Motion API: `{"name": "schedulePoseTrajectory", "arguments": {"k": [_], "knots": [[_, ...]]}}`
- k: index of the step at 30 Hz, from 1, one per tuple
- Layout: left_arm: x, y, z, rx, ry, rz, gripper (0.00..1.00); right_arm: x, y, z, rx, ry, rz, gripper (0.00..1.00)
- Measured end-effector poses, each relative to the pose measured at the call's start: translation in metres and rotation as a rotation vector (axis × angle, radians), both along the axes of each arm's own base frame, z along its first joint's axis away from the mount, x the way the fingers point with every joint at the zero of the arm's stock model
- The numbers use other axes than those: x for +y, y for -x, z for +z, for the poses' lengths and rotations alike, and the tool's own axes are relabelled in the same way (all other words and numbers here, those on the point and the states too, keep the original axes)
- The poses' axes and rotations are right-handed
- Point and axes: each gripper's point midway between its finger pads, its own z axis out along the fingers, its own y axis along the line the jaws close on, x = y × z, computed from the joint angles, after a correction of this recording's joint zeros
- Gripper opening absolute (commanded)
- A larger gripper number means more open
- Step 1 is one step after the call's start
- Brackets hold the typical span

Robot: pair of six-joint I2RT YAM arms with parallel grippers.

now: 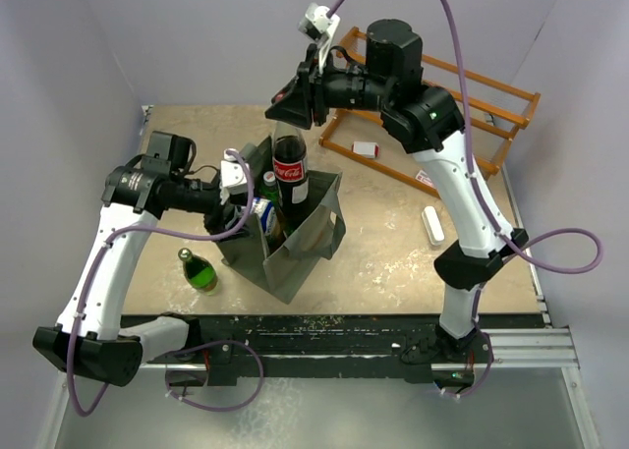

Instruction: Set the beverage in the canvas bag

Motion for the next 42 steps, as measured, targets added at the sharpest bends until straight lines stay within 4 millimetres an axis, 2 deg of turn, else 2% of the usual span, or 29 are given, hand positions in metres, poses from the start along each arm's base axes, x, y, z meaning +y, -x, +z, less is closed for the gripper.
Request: {"name": "schedulePoseTrajectory", "arguments": {"k": [6, 9, 15, 19, 25, 31, 34, 37, 42], "knots": [[0.001, 0.004, 0.004, -0.028, 0.002, -0.012, 0.75, 0.008, -0.003, -0.034, 0.086, 0.058, 0.021, 0.0], [0.001, 0.004, 0.003, -0.032, 0.001, -0.016, 0.74, 0.01, 0.0, -0.045, 0.112, 0.075, 0.034, 0.0], [0.001, 0.004, 0.001, -0.036, -0.004, -0.025, 0.73, 0.009, 0.018, -0.048, 0.119, 0.087, 0.09, 0.0], [0.002, 0.006, -0.001, -0.049, -0.013, -0.043, 0.68, 0.006, 0.03, -0.05, 0.097, 0.099, 0.127, 0.0], [0.005, 0.013, -0.005, -0.08, -0.038, -0.101, 0.54, 0.001, 0.036, -0.071, 0.095, 0.155, 0.137, 0.0], [0.009, 0.018, -0.01, -0.114, -0.066, -0.157, 0.42, -0.003, 0.035, -0.107, 0.108, 0.231, 0.145, 0.0], [0.01, 0.017, -0.013, -0.124, -0.08, -0.169, 0.33, -0.008, 0.036, -0.129, 0.111, 0.277, 0.144, 0.0], [0.011, 0.015, -0.017, -0.129, -0.095, -0.192, 0.2, -0.014, 0.039, -0.146, 0.103, 0.308, 0.144, 0.0], [0.013, 0.015, -0.025, -0.126, -0.118, -0.245, 0.19, -0.021, 0.043, -0.169, 0.083, 0.335, 0.152, 0.0]]}}
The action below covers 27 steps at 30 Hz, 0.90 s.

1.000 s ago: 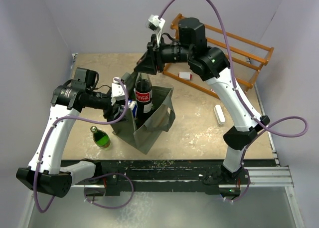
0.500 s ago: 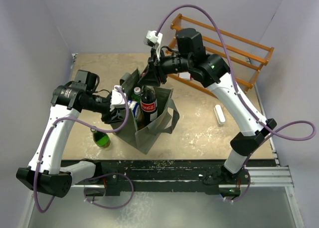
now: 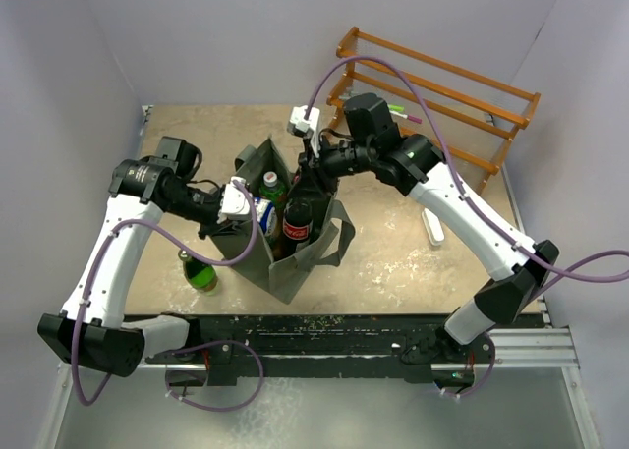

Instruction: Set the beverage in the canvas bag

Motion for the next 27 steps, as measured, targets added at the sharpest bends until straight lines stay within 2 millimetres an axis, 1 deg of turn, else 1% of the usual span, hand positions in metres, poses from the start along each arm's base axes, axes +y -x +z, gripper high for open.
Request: {"name": "schedulePoseTrajectory", "arguments": {"k": [2, 7, 10, 15, 20, 23, 27], "knots": [[0.001, 0.0, -0.001, -0.002, -0.006, -0.012, 0.19, 0.001, -0.001, -0.009, -0.008, 0.009, 0.006, 0.0], [0.002, 0.0, -0.002, -0.016, -0.015, -0.036, 0.19, 0.003, -0.002, -0.041, -0.019, 0.073, 0.005, 0.0], [0.002, 0.0, -0.003, -0.024, -0.02, -0.046, 0.19, 0.004, 0.0, -0.053, -0.037, 0.106, 0.006, 0.0], [0.003, -0.001, -0.004, -0.04, -0.024, -0.059, 0.2, 0.012, 0.001, -0.057, -0.082, 0.117, 0.011, 0.0], [0.003, -0.001, -0.004, -0.048, -0.026, -0.07, 0.22, 0.017, 0.005, -0.071, -0.115, 0.154, 0.007, 0.0], [0.003, -0.001, -0.005, -0.049, -0.027, -0.073, 0.22, 0.017, 0.005, -0.078, -0.127, 0.178, -0.005, 0.0], [0.003, 0.0, -0.005, -0.056, -0.028, -0.085, 0.22, 0.019, 0.001, -0.078, -0.136, 0.179, -0.022, 0.0]]}}
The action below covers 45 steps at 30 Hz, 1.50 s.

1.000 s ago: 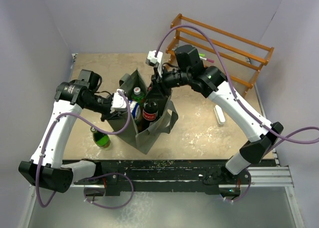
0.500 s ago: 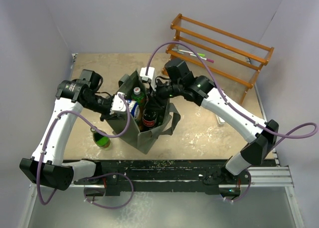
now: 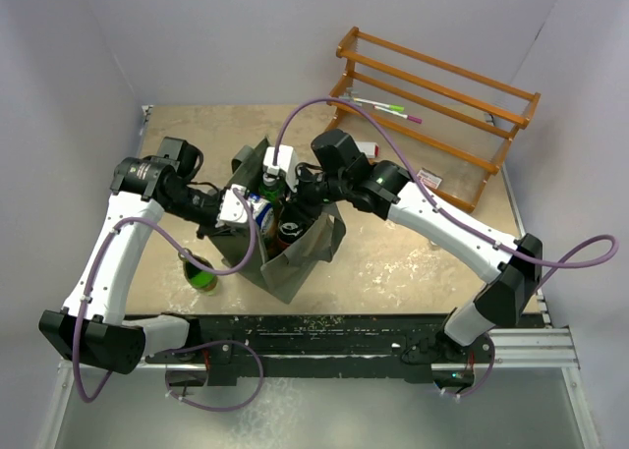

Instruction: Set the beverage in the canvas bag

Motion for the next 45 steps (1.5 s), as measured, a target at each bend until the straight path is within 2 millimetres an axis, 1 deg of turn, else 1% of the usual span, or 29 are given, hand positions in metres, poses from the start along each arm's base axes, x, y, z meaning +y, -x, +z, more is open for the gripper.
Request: {"name": "schedulePoseTrajectory", "arguments": {"k": [7, 9, 10, 11, 13, 17, 19, 24, 26, 30, 32, 33, 35, 36, 39, 45], "knots": [[0.0, 0.002, 0.003, -0.018, 0.001, -0.019, 0.22, 0.004, -0.003, 0.0, -0.004, -0.008, -0.013, 0.0], [0.0, 0.002, 0.003, -0.022, 0.001, -0.02, 0.23, 0.004, -0.003, 0.0, -0.004, -0.007, -0.014, 0.04], [0.0, 0.002, 0.004, -0.024, 0.001, -0.021, 0.24, 0.003, -0.004, -0.001, -0.004, -0.006, -0.015, 0.09], [0.001, 0.003, 0.004, -0.027, 0.002, -0.021, 0.26, 0.003, -0.004, -0.001, -0.004, -0.006, -0.016, 0.11], [0.001, 0.004, 0.005, -0.03, 0.003, -0.021, 0.3, 0.003, -0.004, -0.001, -0.004, -0.006, -0.016, 0.19], [0.0, 0.007, 0.008, -0.03, 0.014, -0.022, 0.46, 0.004, -0.003, -0.001, 0.001, 0.003, -0.003, 0.31], [-0.002, 0.009, 0.01, -0.027, 0.027, -0.024, 0.51, 0.007, -0.004, -0.001, 0.001, 0.006, 0.006, 0.37], [-0.003, 0.013, 0.013, -0.019, 0.042, -0.016, 0.62, 0.007, -0.007, -0.002, -0.017, 0.017, 0.017, 0.46], [-0.003, 0.015, 0.015, -0.02, 0.046, -0.012, 0.68, 0.007, -0.009, -0.001, -0.031, 0.02, 0.019, 0.52], [-0.004, 0.017, 0.022, -0.033, 0.061, -0.005, 0.78, 0.006, -0.011, 0.002, -0.051, 0.02, 0.021, 0.57], [-0.004, 0.018, 0.025, -0.046, 0.067, -0.001, 0.82, 0.006, -0.012, 0.005, -0.06, 0.018, 0.021, 0.63], [-0.004, 0.019, 0.027, -0.056, 0.07, 0.0, 0.86, 0.006, -0.012, 0.006, -0.062, 0.017, 0.02, 0.65], [-0.004, 0.02, 0.03, -0.072, 0.074, 0.005, 0.98, 0.006, -0.012, 0.01, -0.072, 0.012, 0.021, 0.68], [-0.004, 0.02, 0.031, -0.075, 0.077, 0.012, 1.0, 0.006, -0.012, 0.012, -0.077, 0.009, 0.022, 0.71], [-0.004, 0.019, 0.037, -0.08, 0.088, 0.039, 0.99, 0.005, -0.01, 0.019, -0.086, -0.001, 0.028, 0.76], [-0.005, 0.017, 0.051, -0.113, 0.117, 0.086, 0.99, 0.0, -0.004, 0.038, -0.108, -0.043, 0.038, 0.8]]}}
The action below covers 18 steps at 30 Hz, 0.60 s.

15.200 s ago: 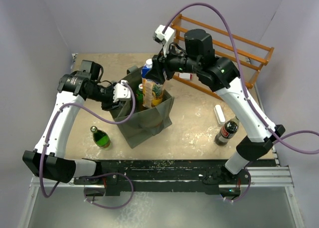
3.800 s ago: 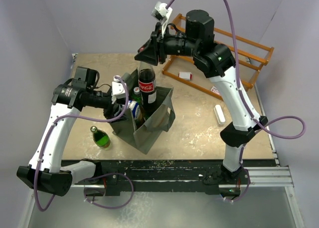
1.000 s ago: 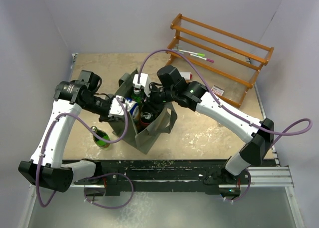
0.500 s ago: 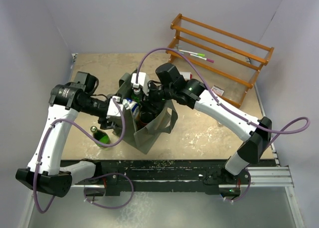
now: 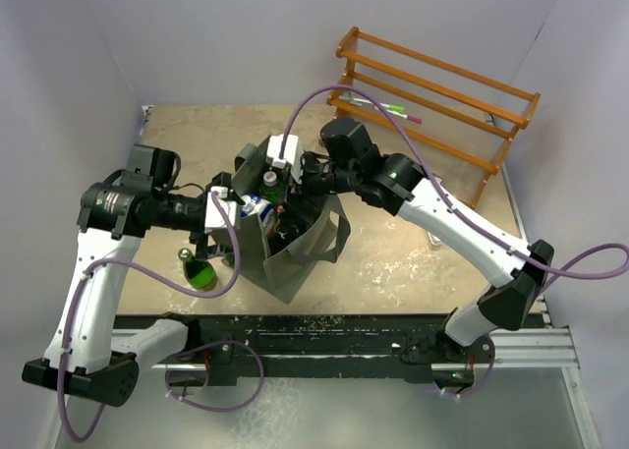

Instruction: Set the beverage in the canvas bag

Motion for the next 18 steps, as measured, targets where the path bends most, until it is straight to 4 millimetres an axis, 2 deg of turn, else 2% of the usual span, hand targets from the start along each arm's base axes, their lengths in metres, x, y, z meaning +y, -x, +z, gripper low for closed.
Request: {"name": "schedulePoseTrajectory", "arguments": {"k": [5, 11, 14, 18], "knots": [[0.007, 0.001, 0.017, -0.028, 0.029, 0.099, 0.99, -0.006, 0.009, 0.023, -0.024, -0.052, 0.01, 0.8], [0.021, 0.003, 0.026, -0.023, 0.047, 0.225, 0.99, -0.016, 0.02, 0.051, -0.063, -0.112, 0.019, 0.8], [0.033, 0.002, 0.026, -0.023, 0.046, 0.324, 0.99, -0.022, 0.024, 0.06, -0.08, -0.13, 0.019, 0.8], [0.052, 0.008, 0.015, -0.014, 0.013, 0.456, 0.99, -0.03, 0.027, 0.071, -0.1, -0.148, 0.012, 0.8]]}}
